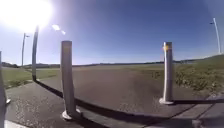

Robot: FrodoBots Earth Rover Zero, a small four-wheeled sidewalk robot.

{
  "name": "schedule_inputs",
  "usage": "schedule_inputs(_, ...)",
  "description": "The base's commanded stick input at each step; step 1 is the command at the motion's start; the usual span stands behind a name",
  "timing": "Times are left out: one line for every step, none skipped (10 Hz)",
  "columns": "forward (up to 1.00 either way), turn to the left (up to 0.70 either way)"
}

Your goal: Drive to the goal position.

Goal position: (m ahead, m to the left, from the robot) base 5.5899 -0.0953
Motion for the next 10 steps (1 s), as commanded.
schedule_inputs(0.00,-0.87)
schedule_inputs(0.00,-1.00)
schedule_inputs(0.00,-1.00)
schedule_inputs(0.00,-1.00)
schedule_inputs(0.00,-1.00)
schedule_inputs(0.00,-1.00)
schedule_inputs(0.48,0.00)
schedule_inputs(0.95,0.00)
schedule_inputs(0.00,0.00)
schedule_inputs(0.00,0.00)
